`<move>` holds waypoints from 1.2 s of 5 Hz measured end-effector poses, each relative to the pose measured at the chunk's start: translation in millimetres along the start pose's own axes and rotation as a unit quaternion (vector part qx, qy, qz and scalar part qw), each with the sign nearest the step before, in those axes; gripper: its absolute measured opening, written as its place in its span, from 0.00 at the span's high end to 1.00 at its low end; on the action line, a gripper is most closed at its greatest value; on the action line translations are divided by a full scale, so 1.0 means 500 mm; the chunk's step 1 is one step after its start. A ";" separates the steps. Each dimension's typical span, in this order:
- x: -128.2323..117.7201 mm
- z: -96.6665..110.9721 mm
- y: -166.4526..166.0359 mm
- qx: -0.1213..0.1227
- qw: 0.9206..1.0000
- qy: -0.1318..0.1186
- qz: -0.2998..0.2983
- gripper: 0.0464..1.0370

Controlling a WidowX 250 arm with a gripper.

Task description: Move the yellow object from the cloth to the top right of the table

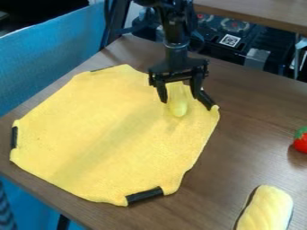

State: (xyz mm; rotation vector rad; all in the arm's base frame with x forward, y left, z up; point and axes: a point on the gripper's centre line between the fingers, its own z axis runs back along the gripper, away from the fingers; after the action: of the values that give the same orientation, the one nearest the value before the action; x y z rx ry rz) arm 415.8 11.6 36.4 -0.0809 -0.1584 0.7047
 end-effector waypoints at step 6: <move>-0.052 0.017 -0.254 -0.014 0.995 0.014 -0.103 0.53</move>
State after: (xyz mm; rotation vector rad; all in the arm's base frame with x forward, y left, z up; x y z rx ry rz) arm 475.9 -101.7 58.0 -0.0989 -0.1467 0.4958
